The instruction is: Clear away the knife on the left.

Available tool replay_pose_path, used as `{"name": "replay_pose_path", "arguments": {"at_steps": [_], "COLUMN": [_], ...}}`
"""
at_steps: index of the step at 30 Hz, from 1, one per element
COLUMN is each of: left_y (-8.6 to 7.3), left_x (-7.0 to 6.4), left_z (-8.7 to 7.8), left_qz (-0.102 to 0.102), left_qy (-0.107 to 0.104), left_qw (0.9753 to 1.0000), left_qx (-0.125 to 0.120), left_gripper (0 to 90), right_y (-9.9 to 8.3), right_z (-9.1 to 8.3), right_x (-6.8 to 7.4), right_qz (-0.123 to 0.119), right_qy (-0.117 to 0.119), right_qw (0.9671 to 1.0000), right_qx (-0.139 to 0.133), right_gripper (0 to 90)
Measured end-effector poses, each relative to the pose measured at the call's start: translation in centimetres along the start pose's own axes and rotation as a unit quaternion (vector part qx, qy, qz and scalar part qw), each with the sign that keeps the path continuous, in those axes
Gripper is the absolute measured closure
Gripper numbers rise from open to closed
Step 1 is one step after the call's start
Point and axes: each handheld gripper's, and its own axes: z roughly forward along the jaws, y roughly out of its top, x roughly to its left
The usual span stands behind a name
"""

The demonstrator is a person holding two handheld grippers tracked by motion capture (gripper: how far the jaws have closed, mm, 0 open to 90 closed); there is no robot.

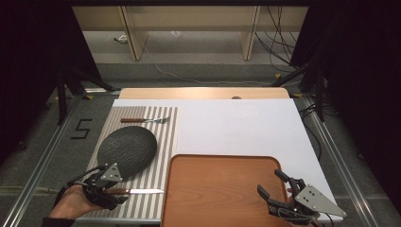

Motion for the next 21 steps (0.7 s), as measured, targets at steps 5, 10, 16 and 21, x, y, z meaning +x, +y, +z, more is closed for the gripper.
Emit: {"name": "replay_pose_path", "arguments": {"at_steps": [5, 10, 16, 21], "left_y": [0.2, 0.3, 0.5, 0.7], "left_x": [0.1, 0.2, 0.3, 0.4], "left_z": [0.4, 0.7, 1.0, 1.5], "left_qz": [0.000, 0.001, 0.002, 0.004], "left_qy": [0.005, 0.007, -0.001, 0.001], "left_qw": [0.9997, 0.9992, 0.9990, 0.9981], "left_qx": [0.023, 0.040, 0.045, 0.061], "left_gripper": [34.1, 37.9, 45.1, 47.9], "right_y": [0.0, 0.0, 0.0, -0.1], "right_z": [0.0, 0.0, 0.0, 0.0], "right_x": [0.0, 0.0, 0.0, 0.0], "right_qz": [0.000, 0.000, 0.000, -0.001], "right_qy": [0.000, 0.000, 0.000, 0.000], "right_qw": [1.0000, 1.0000, 1.0000, 1.0000], "right_qx": [0.001, 0.001, 0.001, 0.002], "right_gripper": [24.7, 24.8, 24.8, 24.8]}}
